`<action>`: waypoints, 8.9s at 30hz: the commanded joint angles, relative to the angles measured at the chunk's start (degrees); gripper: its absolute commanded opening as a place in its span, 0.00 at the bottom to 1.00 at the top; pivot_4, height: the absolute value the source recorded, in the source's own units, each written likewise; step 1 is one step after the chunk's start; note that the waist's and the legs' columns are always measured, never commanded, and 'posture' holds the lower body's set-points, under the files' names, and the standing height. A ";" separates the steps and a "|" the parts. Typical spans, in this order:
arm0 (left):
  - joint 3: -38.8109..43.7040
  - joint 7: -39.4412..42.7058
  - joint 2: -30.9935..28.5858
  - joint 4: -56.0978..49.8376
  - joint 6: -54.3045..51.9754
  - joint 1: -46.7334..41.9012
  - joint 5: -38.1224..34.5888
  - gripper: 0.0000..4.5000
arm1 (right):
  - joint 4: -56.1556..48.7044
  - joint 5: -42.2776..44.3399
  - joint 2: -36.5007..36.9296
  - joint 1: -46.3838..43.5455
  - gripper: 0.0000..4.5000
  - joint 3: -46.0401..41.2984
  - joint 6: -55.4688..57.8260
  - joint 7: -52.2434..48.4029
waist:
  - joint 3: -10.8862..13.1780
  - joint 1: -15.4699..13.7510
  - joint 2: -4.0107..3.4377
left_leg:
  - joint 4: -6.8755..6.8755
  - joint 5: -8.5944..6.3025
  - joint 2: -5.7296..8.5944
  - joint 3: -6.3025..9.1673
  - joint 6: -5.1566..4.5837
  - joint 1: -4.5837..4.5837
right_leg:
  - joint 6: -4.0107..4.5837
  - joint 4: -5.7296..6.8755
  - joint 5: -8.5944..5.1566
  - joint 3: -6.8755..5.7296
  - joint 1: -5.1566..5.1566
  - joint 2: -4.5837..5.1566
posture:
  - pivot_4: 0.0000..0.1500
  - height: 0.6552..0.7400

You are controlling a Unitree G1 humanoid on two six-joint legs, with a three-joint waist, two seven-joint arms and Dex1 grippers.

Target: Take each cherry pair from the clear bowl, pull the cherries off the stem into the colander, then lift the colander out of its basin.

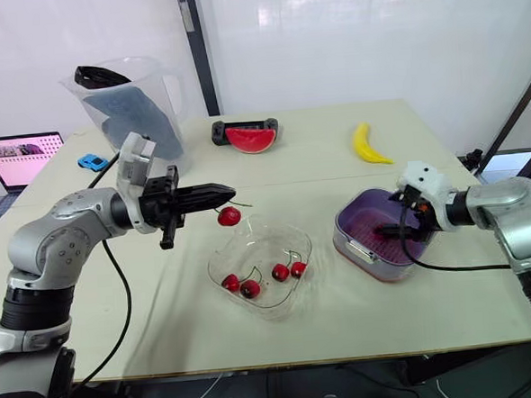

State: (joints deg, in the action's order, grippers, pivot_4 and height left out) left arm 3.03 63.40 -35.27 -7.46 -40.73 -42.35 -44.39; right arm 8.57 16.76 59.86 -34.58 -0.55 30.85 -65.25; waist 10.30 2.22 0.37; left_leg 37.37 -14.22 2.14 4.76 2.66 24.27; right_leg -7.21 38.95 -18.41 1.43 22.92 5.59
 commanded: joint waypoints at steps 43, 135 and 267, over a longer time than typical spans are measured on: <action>0.74 -4.09 3.87 -1.52 0.95 -2.37 -0.16 0.00 | -28.64 21.81 -35.20 -7.17 0.15 5.57 18.84 23.70 | 0.00 0.21 0.01 | 0.04 0.14 0.02 0.12 0.24 0.00 | 0.00 0.08 0.00 -0.06 -0.01 0.00 | 1.00 1.00; 16.46 -1.23 -20.70 9.83 -7.43 34.83 3.56 0.00 | -13.52 32.05 5.39 4.41 0.99 -18.94 15.34 -17.12 | 0.03 -1.58 -0.12 | -0.20 -0.10 -0.15 -0.06 -0.18 -0.33 | 0.00 -0.48 0.00 0.00 -0.44 0.06 | 1.00 1.00; 7.02 2.81 -17.05 1.93 9.47 10.22 8.28 1.00 | -25.95 -10.02 -20.18 -24.37 0.16 39.95 5.27 -0.74 | -0.01 0.25 -0.07 | -0.08 -0.01 0.02 0.08 -0.01 0.11 | 0.00 0.15 0.00 -0.06 0.28 -0.01 | 1.00 1.00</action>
State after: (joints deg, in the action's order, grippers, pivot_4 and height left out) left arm 8.15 67.01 -52.54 -5.15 -30.90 -30.56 -35.19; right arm -14.06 7.87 38.59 -59.29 41.99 41.90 -64.49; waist 10.29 2.46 0.29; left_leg 37.28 -14.24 2.16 4.81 2.64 24.38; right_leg -7.21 39.09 -18.40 1.37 23.19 5.58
